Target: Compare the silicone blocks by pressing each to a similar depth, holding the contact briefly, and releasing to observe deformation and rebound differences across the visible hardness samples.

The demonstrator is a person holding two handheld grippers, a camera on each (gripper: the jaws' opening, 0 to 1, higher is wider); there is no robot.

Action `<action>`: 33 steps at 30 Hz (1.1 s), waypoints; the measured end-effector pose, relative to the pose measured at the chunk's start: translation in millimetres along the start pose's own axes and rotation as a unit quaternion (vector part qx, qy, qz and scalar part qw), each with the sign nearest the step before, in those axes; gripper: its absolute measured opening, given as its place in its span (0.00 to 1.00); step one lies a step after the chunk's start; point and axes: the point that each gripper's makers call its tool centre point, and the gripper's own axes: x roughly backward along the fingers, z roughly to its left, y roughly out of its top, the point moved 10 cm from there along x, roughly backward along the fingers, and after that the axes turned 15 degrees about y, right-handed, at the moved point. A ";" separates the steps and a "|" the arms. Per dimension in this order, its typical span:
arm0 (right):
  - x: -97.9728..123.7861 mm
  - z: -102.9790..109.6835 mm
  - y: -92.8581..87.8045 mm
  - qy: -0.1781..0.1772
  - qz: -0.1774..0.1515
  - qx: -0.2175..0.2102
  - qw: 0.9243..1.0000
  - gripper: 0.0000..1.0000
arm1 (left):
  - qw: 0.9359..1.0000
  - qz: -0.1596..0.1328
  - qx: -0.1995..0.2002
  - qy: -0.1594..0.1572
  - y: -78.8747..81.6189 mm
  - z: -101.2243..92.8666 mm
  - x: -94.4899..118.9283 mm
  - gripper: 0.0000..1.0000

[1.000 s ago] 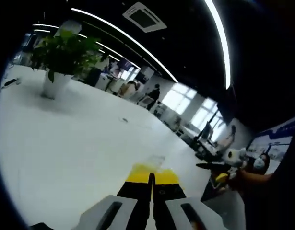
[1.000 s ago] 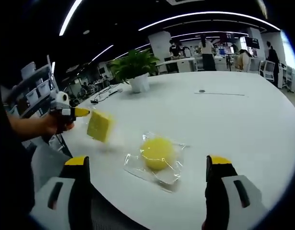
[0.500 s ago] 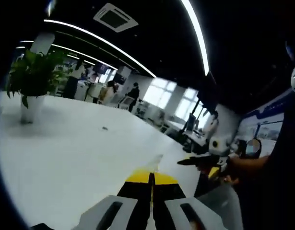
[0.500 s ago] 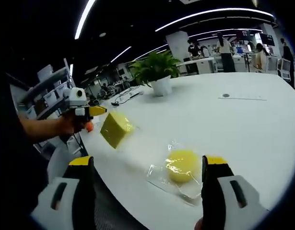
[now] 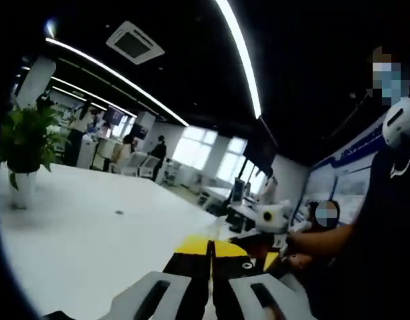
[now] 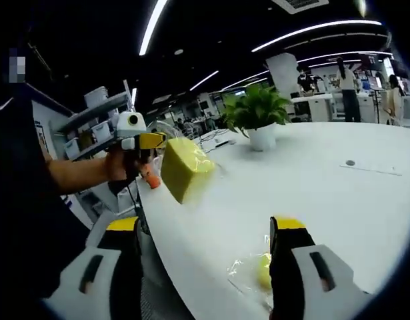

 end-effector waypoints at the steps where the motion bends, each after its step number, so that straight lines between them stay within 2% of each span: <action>1: -2.6 0.5 1.9 0.004 0.001 0.002 1.000 0.73 | 1.000 -0.003 0.002 -0.007 1.8 -2.0 -0.1 0.00; 6: -19.3 3.1 5.2 0.031 -0.019 -0.002 0.999 0.73 | 0.999 -0.020 0.013 -0.037 11.4 -15.7 -1.9 0.00; 8: -26.8 2.5 5.0 0.042 -0.054 -0.015 0.998 0.79 | 0.998 -0.023 0.015 -0.049 13.4 -19.1 -3.6 0.00; 9: -29.0 1.1 4.5 0.042 -0.058 -0.015 0.997 0.83 | 0.998 -0.022 0.017 -0.058 14.1 -22.6 -5.0 0.00; 11: -33.8 1.7 4.2 0.042 -0.057 -0.009 0.997 0.85 | 0.997 -0.022 0.021 -0.065 13.7 -25.6 -7.1 0.00; 15: -40.3 10.0 12.4 0.072 -0.086 -0.001 0.994 0.77 | 0.997 -0.020 0.023 -0.076 12.5 -31.3 -10.4 0.00; 22: -40.7 12.0 17.8 0.081 -0.111 0.001 0.990 0.65 | 0.995 -0.025 0.034 -0.090 13.1 -39.9 -16.3 0.00; 25: -42.6 12.8 18.2 0.091 -0.139 -0.005 0.986 0.64 | 0.994 -0.030 0.041 -0.096 15.4 -41.9 -18.0 0.00; 26: -43.4 13.6 19.0 0.093 -0.152 0.008 0.984 0.63 | 0.994 -0.032 0.041 -0.098 16.9 -42.8 -18.8 0.00; 29: -44.4 15.3 20.2 0.096 -0.161 0.012 0.982 0.58 | 0.993 -0.032 0.041 -0.102 18.9 -43.3 -20.2 0.00; 33: -44.2 17.5 22.6 0.102 -0.167 0.023 0.980 0.44 | 0.994 -0.028 0.040 -0.102 18.5 -43.2 -21.7 0.00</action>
